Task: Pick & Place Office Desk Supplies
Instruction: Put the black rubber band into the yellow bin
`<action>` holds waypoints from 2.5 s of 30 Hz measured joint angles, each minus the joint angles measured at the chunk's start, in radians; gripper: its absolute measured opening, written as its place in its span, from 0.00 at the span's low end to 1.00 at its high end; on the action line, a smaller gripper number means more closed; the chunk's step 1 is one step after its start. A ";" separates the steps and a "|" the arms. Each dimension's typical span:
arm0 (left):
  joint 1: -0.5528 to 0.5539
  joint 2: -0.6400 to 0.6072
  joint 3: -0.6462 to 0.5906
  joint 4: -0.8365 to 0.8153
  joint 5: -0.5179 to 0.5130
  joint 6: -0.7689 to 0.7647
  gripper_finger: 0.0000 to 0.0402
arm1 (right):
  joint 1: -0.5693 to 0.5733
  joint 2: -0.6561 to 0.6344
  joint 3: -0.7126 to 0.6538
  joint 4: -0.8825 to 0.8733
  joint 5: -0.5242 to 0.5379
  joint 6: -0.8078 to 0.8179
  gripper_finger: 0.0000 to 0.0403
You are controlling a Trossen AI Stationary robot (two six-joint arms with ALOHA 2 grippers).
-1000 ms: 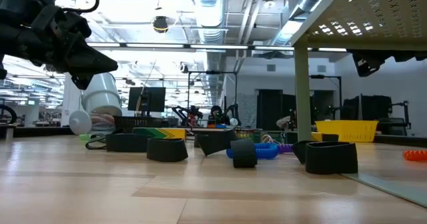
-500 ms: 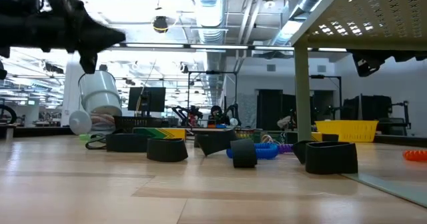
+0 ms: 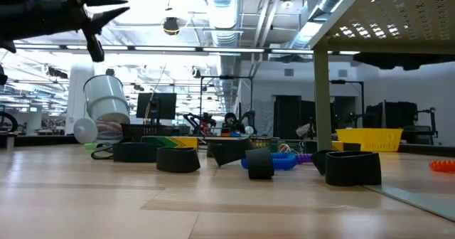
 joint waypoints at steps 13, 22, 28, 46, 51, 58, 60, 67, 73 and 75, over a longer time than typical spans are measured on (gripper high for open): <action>0.000 0.057 0.000 0.003 0.000 -0.049 0.09 | -0.058 0.000 0.000 -0.001 0.006 -0.559 0.27; 0.000 0.128 0.000 0.009 0.010 -0.080 0.09 | -0.037 0.002 -0.003 0.173 -0.107 -0.036 0.27; 0.000 0.151 0.000 0.010 0.020 -0.105 0.09 | -0.023 0.002 -0.002 0.484 -0.005 0.742 0.27; 0.000 0.153 0.000 0.123 0.201 -0.121 0.09 | -0.024 0.000 0.000 0.668 0.266 1.084 0.27; 0.000 0.178 0.000 0.273 0.295 -0.121 0.09 | -0.024 0.003 0.000 0.706 0.261 1.095 0.27; 0.000 0.263 0.106 0.242 0.300 -0.115 0.16 | 0.030 0.073 0.078 0.735 0.210 1.034 0.27; 0.000 0.312 0.164 0.200 0.304 -0.112 0.22 | 0.049 0.135 0.142 0.698 0.211 1.013 0.29; 0.000 0.499 0.436 0.062 0.313 0.128 0.48 | 0.091 0.432 0.517 0.168 0.244 0.993 0.40; 0.043 0.538 0.692 -0.409 0.226 0.363 0.55 | 0.071 0.724 0.929 -0.588 0.317 1.147 0.48; 0.063 0.537 0.774 -0.598 0.200 0.420 0.53 | 0.057 0.833 1.036 -0.768 0.317 1.171 0.49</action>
